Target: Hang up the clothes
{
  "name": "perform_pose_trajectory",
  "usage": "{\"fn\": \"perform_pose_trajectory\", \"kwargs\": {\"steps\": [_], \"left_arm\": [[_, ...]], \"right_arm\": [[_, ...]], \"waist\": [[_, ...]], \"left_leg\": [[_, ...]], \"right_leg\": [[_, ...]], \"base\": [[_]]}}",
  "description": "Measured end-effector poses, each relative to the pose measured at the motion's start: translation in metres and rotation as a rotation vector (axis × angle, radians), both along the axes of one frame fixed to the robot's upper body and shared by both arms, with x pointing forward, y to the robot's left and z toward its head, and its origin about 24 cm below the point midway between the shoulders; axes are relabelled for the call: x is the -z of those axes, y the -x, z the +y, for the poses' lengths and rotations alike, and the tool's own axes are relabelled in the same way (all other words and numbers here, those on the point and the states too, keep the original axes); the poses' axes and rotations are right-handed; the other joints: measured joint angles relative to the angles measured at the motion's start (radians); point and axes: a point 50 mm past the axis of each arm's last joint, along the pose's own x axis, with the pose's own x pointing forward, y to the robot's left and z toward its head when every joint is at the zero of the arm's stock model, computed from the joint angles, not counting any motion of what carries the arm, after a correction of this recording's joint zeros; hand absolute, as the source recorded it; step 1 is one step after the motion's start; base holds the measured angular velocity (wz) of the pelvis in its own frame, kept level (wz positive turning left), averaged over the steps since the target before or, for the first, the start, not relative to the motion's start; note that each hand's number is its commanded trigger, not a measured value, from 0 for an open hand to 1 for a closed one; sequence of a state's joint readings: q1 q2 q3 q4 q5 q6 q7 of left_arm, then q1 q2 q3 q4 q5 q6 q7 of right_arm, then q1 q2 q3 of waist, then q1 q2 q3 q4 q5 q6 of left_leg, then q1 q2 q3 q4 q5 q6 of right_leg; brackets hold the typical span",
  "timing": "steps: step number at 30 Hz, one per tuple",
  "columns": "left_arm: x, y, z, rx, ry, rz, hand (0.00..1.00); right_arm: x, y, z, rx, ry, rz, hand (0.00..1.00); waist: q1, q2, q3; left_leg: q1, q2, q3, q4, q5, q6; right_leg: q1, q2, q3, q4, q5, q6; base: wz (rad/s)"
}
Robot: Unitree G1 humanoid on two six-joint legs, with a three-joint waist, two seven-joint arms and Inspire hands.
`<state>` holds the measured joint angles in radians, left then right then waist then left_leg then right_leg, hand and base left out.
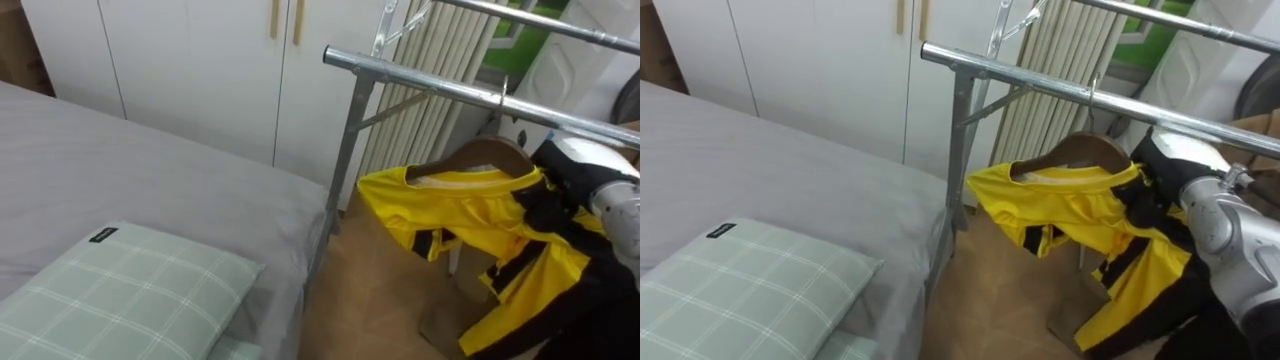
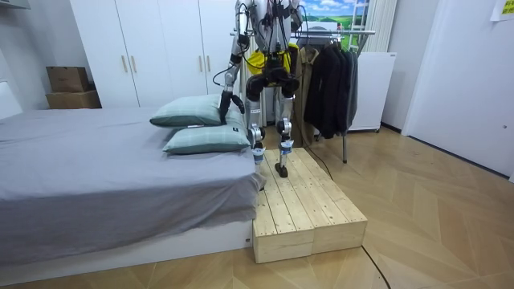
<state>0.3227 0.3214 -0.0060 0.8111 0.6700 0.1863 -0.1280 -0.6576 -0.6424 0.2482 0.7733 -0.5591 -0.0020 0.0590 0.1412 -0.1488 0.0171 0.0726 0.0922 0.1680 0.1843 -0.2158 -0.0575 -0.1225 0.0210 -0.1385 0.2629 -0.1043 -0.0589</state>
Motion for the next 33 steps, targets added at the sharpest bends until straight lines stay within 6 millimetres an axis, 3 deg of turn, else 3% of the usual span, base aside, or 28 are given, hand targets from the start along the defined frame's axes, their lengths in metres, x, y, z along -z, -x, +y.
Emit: {"fn": "perform_pose_trajectory", "kwargs": {"steps": [8,17,22,33], "left_arm": [[0.0,0.001,0.0,-0.003,0.0,0.002,0.0],[0.001,0.001,-0.003,0.008,0.001,0.007,0.0],[0.002,0.001,-0.004,0.022,-0.007,0.014,0.0],[0.002,0.002,-0.003,0.022,-0.01,0.021,0.0]], "right_arm": [[0.0,-0.001,0.002,-0.001,-0.044,-0.009,1.0],[0.009,0.002,0.002,0.003,-0.308,0.072,1.0],[0.027,0.009,-0.01,0.059,-0.528,0.195,1.0],[0.05,0.022,-0.017,0.07,-0.678,0.407,1.0]], "waist": [[-0.005,0.001,-0.0002],[-0.01,0.013,-0.0011],[-0.012,0.01,-0.0012],[-0.022,0.007,-0.0001]], "left_leg": [[-0.002,0.001,-0.003,0.005,0.0,0.0],[0.009,0.001,-0.017,0.006,0.0,0.0],[0.012,-0.001,-0.018,0.007,0.0,0.0],[0.018,-0.001,-0.031,0.011,0.0,0.0]], "right_leg": [[0.003,0.0,-0.002,-0.005,0.002,-0.001],[0.02,-0.001,-0.008,-0.005,0.001,0.0],[0.019,-0.002,-0.004,-0.006,-0.001,0.002],[0.03,-0.003,-0.012,-0.013,-0.001,0.001]], "base": [[0.0],[0.04],[0.0],[0.02]]}}
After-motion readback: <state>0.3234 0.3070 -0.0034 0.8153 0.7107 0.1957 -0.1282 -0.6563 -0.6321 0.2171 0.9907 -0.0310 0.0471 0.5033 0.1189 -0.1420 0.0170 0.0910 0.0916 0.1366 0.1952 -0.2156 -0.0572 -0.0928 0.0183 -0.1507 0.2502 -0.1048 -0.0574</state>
